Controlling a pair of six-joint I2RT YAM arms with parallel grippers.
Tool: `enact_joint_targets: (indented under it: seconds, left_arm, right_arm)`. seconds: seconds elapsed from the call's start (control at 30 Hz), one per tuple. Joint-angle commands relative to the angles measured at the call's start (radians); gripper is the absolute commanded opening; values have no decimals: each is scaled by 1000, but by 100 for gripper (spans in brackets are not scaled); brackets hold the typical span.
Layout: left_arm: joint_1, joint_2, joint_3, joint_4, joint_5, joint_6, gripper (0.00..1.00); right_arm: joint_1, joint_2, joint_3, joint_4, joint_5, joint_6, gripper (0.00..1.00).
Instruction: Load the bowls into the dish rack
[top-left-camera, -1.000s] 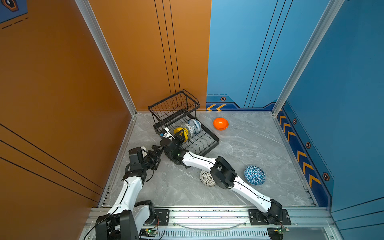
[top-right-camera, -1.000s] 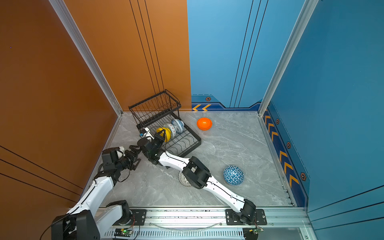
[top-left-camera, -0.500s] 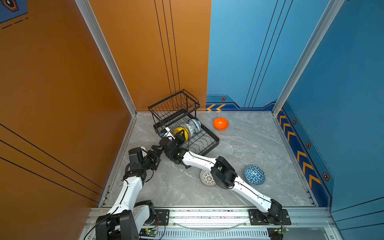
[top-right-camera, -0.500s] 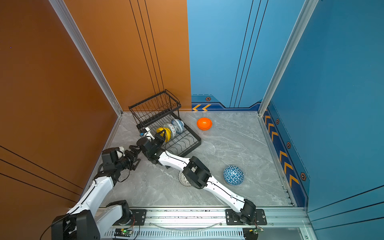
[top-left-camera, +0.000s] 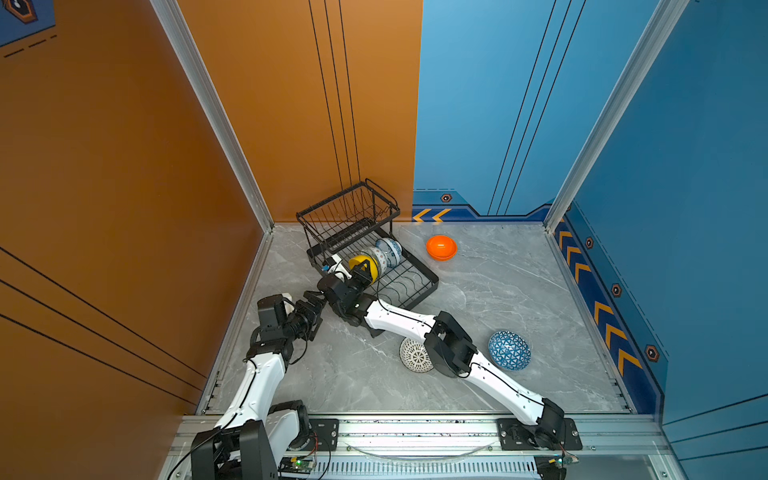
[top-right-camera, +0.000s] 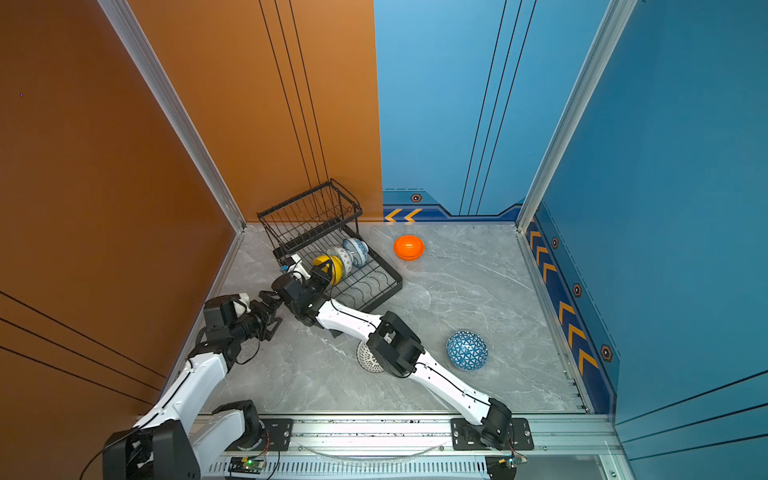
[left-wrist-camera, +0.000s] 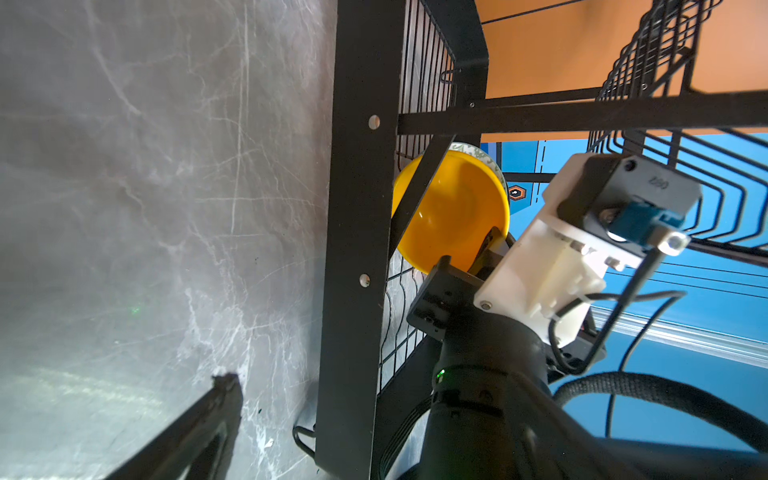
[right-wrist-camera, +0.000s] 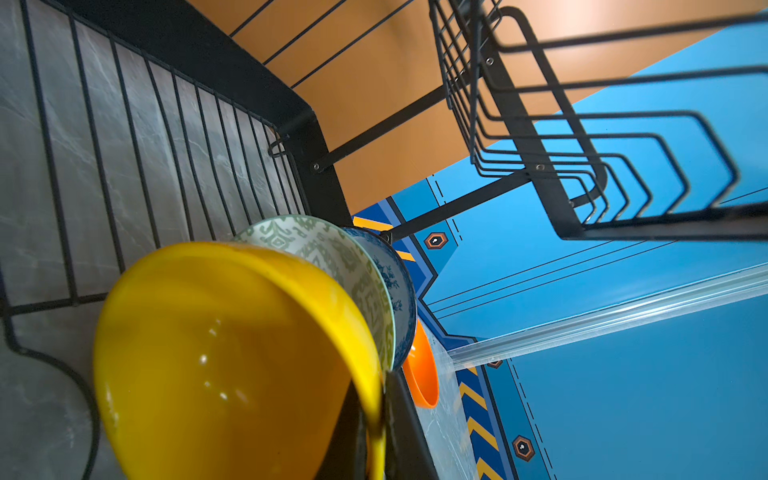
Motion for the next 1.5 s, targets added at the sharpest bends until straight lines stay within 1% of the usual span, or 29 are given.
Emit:
enact_joint_targets:
  seconds: [0.0,0.3,0.7,1.03,1.27,1.37,1.4,1.47]
  left_arm:
    - [-16,-1,28,13,63,33,98]
    - [11,3,28,3,79,49,98]
    - [31,29,30,23,99,57,98]
    - [35,33,15,37,101,56,98]
    - [34,32,10,38,102,58,98]
    - [34,32,9,38,102,59,98]
    - [34,32,9,38,103,59,98]
    - [34,32,11,38,104,58,98]
  right_arm:
    - [86,29,-5,-99,-90,28,3]
    - [91,85,35,-134,-131,43,3]
    - [116,122,23,-161,-145,60,2]
    - [148,139,28,-158,-136,79,3]
    - [146,149,32,-149,-123,78,5]
    - [142,144,31,-125,-110,60,6]
    - [141,140,32,-115,-104,48,8]
    - [140,133,31,-85,-92,19,17]
